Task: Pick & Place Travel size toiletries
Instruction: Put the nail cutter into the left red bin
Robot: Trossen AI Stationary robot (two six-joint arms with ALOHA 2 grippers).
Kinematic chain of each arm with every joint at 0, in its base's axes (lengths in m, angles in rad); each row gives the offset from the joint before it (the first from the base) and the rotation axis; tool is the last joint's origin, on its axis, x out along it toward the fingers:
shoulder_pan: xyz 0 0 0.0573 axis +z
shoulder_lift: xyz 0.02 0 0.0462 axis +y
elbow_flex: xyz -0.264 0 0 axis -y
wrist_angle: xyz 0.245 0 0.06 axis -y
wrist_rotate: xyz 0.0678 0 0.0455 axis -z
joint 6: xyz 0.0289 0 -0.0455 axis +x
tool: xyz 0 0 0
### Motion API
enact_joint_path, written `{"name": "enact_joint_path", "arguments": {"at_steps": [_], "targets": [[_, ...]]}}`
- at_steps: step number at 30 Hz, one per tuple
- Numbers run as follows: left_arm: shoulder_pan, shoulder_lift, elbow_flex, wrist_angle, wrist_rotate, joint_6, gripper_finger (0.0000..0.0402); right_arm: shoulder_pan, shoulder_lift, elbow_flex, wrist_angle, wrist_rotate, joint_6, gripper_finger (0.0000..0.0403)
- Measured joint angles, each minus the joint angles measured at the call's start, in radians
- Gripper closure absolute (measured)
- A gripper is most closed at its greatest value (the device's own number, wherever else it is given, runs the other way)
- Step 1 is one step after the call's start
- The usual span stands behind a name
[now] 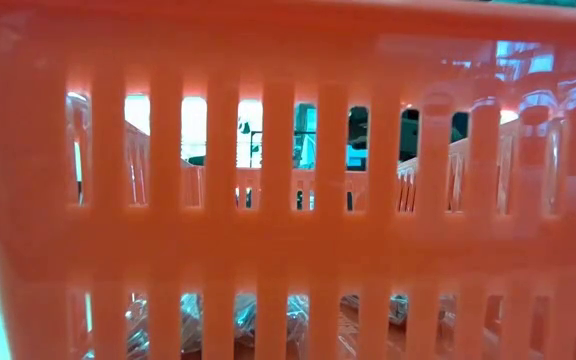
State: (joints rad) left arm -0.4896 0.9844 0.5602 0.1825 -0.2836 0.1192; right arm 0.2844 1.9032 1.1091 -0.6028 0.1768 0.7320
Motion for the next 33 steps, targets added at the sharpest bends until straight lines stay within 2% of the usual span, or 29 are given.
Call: {"name": "enact_joint_path", "arguments": {"at_steps": [1, 5, 10, 17, 22, 26, 29, 33], "targets": [[0.0, 0.0, 0.0, 0.0, 0.0, 0.0, 0.0401, 0.0, -0.009, 0.002, -0.006, 0.0, -0.019, 0.0368], [-0.004, 0.0, 0.0, 0.0, 0.0, -0.004, 0.0401, -0.005, -0.039, 0.022, -0.05, 0.011, -0.063, 0.0364], [-0.018, 0.0, 0.0, 0.0, 0.0, -0.004, 0.0401, 0.012, -0.091, 0.1, 0.002, 0.021, -0.166, 0.0363], [-0.026, 0.0, 0.0, 0.002, 0.0, 0.001, 0.0401, 0.108, -0.097, 0.248, 0.066, -0.1, -0.511, 0.0363], [-0.026, 0.0, 0.0, 0.007, 0.0, 0.0, 0.0401, 0.18, -0.025, 0.346, 0.072, -0.122, -0.902, 0.0363], [-0.026, 0.0, 0.0, 0.01, 0.0, -0.004, 0.0402, 0.204, 0.081, 0.442, 0.065, -0.123, -1.152, 0.0361], [-0.026, 0.0, 0.0, 0.016, 0.0, -0.012, 0.0402, 0.205, 0.163, 0.534, -0.033, -0.122, -1.265, 0.0359], [-0.036, 0.0, 0.0, 0.024, 0.0, -0.019, 0.0402, 0.194, 0.251, 0.642, -0.19, -0.121, -1.324, 0.0363]]}}
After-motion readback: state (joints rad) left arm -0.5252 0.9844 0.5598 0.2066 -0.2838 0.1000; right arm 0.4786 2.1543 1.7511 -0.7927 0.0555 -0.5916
